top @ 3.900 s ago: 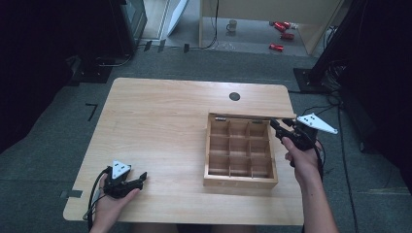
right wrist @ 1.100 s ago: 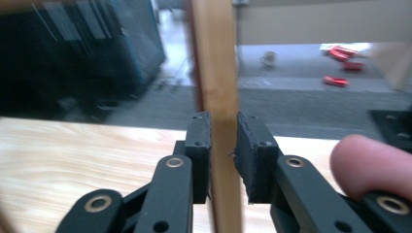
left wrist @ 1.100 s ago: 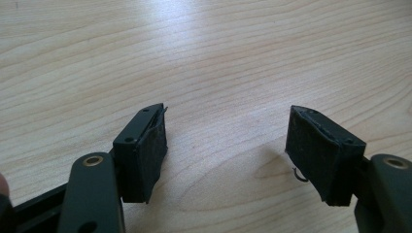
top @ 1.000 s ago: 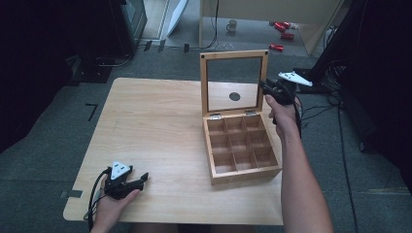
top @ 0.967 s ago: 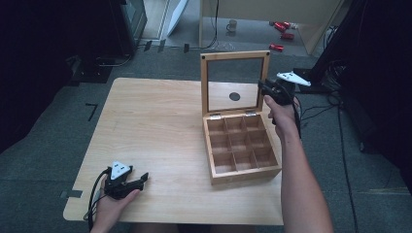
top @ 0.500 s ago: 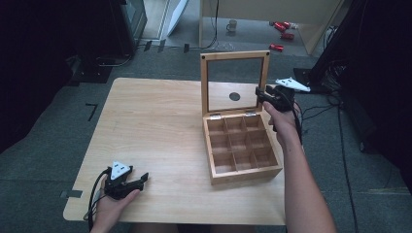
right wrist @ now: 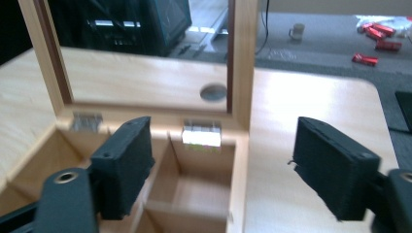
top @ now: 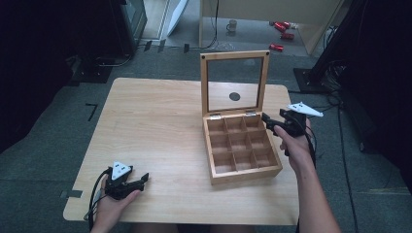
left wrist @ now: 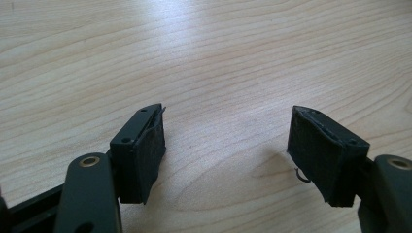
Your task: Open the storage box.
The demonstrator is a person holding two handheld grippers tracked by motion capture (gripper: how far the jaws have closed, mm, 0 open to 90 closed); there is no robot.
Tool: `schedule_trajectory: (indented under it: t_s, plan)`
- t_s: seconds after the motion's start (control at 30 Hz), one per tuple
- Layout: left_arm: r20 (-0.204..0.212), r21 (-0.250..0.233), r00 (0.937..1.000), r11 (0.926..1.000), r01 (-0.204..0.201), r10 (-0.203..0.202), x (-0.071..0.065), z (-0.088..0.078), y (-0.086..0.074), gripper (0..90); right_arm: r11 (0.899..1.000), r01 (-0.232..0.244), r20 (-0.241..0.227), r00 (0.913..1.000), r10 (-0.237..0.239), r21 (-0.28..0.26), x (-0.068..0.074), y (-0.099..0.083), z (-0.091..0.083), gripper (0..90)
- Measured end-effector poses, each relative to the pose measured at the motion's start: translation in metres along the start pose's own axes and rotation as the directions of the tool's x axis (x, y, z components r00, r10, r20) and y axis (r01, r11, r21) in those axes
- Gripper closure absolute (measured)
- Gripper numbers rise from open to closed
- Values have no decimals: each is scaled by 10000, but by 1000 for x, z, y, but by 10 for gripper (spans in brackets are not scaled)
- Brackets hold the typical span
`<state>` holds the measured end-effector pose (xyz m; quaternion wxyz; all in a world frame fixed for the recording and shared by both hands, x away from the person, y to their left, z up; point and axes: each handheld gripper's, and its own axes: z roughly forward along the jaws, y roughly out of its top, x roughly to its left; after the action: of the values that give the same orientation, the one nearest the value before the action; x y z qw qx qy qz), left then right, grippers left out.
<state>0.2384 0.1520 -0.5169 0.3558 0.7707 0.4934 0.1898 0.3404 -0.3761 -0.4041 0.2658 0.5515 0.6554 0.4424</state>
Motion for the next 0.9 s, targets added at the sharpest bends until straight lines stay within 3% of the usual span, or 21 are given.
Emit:
schedule_trajectory:
  t_s: [0.4,0.5,0.63,0.9]
  plan:
    - [-157,56,9998,9999,-137,138,-3,0,0,295,9968,-647,348,9974,632,461,-19,-64,-31,100]
    - [-244,75,9995,9998,-191,193,-5,1,0,289,9956,-802,418,9961,782,489,-23,-75,-39,86]
    - [-503,252,9971,9981,-562,575,-9,2,0,252,9938,-964,397,9948,942,560,-27,-89,-51,52]
    - [-415,347,9973,9977,-590,605,-10,2,0,193,9920,-1151,273,9931,1138,511,-29,-113,-74,32]
